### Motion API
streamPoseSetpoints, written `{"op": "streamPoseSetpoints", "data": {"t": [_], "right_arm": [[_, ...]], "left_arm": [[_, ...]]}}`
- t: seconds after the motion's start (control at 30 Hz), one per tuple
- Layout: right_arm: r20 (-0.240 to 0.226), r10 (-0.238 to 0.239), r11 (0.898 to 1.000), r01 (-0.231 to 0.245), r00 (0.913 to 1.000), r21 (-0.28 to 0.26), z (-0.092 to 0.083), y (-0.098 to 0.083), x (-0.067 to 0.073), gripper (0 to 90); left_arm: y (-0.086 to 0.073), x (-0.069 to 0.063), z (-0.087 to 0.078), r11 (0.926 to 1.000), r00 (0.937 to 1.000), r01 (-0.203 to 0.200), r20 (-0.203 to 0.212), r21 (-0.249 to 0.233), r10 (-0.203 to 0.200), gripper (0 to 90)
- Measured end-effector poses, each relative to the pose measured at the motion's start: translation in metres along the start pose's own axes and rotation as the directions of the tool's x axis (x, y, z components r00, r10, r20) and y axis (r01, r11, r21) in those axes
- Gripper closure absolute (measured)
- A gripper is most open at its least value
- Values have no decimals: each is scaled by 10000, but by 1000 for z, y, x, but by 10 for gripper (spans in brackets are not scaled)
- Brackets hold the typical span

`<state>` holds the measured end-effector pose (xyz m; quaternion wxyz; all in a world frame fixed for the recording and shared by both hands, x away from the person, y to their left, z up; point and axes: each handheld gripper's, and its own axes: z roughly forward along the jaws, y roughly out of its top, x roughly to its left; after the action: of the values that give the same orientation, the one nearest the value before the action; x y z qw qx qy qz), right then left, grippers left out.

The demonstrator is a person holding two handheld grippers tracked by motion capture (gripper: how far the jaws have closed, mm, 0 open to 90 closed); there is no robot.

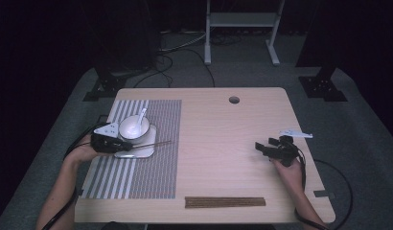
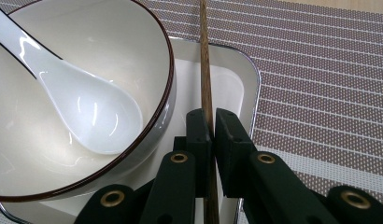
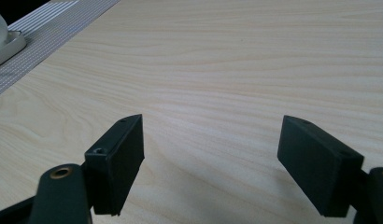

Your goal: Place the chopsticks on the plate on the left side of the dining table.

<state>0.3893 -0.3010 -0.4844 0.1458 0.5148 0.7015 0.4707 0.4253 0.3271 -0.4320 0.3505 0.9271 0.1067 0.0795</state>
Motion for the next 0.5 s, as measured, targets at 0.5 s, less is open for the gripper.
{"op": "streamPoseSetpoints", "data": {"t": [0.5], "right_arm": [[-2, -1, 10000, 1, 10000, 3, 0, 0, 0, 215]], "left_arm": [[-3, 2, 6, 10000, 10000, 71, -12, 18, -71, 842]]}}
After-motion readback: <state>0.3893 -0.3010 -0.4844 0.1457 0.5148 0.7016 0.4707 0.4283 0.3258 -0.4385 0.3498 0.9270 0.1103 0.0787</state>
